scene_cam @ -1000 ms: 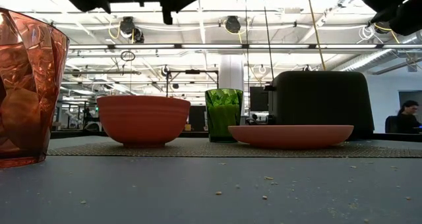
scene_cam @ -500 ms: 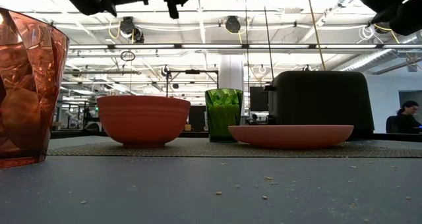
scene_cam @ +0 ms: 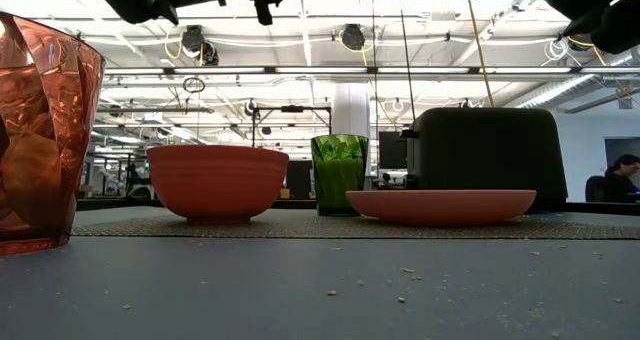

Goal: Arrange a breakfast setting
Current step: Pour the cereal into the red bowl

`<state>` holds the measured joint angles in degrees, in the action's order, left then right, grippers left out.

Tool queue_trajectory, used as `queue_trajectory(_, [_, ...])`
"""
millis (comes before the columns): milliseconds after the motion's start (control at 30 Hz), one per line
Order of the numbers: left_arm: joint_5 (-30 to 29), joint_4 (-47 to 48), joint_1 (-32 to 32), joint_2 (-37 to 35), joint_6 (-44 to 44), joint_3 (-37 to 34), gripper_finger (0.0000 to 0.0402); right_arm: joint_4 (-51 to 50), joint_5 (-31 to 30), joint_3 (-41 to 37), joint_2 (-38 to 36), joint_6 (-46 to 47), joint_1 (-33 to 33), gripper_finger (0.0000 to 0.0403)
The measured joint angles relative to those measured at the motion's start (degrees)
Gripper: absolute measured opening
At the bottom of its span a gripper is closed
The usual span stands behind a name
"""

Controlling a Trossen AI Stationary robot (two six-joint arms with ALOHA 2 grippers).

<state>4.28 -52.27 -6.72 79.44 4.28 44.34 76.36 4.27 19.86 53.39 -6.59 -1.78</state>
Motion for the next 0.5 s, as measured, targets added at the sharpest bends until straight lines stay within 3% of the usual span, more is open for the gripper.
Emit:
queue_trajectory(300, [-0.19, -1.6, 0.21, 0.0, -1.04, 0.0, 0.0162, -0.77, 0.0, 0.0, 0.0, 0.05, 0.0, 0.0208])
queue_trajectory(500, [-0.18, -1.6, 0.41, 0.0, -1.86, 0.0, 0.0229, -1.73, 0.0, 0.0, 0.0, -0.13, 0.0, 0.0208])
